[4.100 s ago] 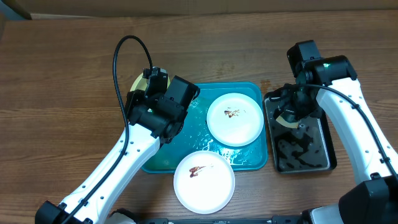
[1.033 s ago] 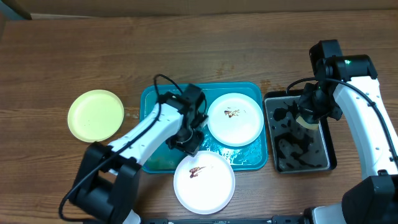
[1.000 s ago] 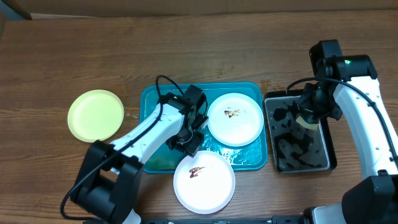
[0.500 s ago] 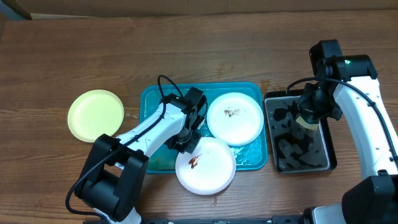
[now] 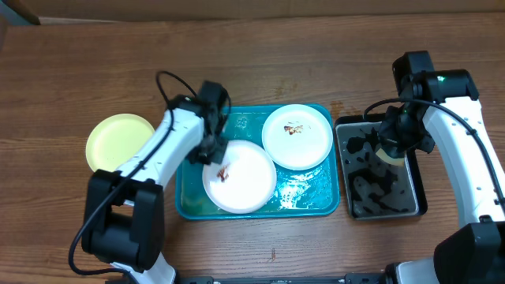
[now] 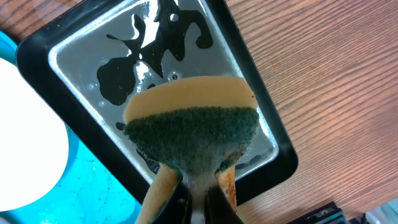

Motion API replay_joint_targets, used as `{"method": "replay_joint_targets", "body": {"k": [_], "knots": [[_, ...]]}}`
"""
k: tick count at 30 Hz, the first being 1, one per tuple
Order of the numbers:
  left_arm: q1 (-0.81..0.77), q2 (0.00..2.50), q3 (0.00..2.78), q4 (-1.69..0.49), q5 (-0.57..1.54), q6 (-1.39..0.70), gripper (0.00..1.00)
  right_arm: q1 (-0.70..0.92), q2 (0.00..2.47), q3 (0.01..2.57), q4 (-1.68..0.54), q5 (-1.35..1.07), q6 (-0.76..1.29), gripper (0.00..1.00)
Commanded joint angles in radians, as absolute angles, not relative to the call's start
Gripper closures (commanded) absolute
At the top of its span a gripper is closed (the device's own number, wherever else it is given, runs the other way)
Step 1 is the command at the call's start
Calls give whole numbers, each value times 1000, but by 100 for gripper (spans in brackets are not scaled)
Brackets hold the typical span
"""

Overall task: Clean dirty plates on tray and stack at the side
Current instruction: 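Move left gripper to the pink-white plate and grip its rim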

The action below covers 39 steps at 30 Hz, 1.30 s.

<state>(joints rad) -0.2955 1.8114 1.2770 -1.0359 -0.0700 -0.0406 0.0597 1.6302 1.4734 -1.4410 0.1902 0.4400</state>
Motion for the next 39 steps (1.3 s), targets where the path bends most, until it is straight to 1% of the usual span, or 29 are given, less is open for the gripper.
{"method": "replay_joint_targets", "body": {"k": [1, 2, 3, 4, 5, 6, 8, 10, 14, 17, 18, 21, 25, 30, 34, 39], "knots": [[-258, 1823, 1378, -1035, -93, -15, 95, 58, 1627, 1492, -1440, 201, 437, 96], [-250, 1823, 1405, -1034, -93, -14, 83, 58, 1627, 1492, -1441, 201, 437, 96], [-243, 1823, 1427, -1032, -93, -14, 60, 58, 1627, 1492, -1442, 201, 437, 96], [-238, 1823, 1448, -1032, -93, -14, 45, 58, 1627, 1492, -1443, 201, 437, 96], [-235, 1823, 1468, -1032, -90, -16, 38, 58, 1627, 1492, -1444, 201, 437, 96], [-234, 1823, 1486, -1036, -78, -25, 34, 58, 1627, 1492, -1444, 201, 437, 96], [-235, 1823, 1506, -1048, -24, -30, 22, 58, 1627, 1492, -1444, 201, 437, 96], [-238, 1823, 1508, -1079, 75, -39, 0, 58, 1627, 1492, -1443, 201, 437, 96], [-257, 1824, 1499, -1214, 276, -168, 0, 58, 1627, 1492, -1443, 201, 436, 96], [-276, 1824, 1468, -1299, 329, -390, 1, 58, 1627, 1492, -1442, 201, 437, 96], [-281, 1824, 1453, -1310, 354, -453, 0, 58, 1627, 1492, -1442, 201, 437, 96], [-289, 1824, 1389, -1301, 425, -557, 0, 58, 1627, 1492, -1442, 201, 437, 96], [-312, 1823, 1291, -1260, 408, -765, 2, 58, 1627, 1492, -1443, 201, 436, 96], [-393, 1823, 1212, -1164, 389, -925, 2, 58, 1627, 1492, -1443, 202, 436, 96], [-462, 1823, 1205, -1150, 257, -1093, 0, 58, 1627, 1492, -1443, 202, 418, 96], [-494, 1823, 1205, -1116, 226, -1200, 0, 58, 1627, 1492, -1443, 201, 418, 96]]}}
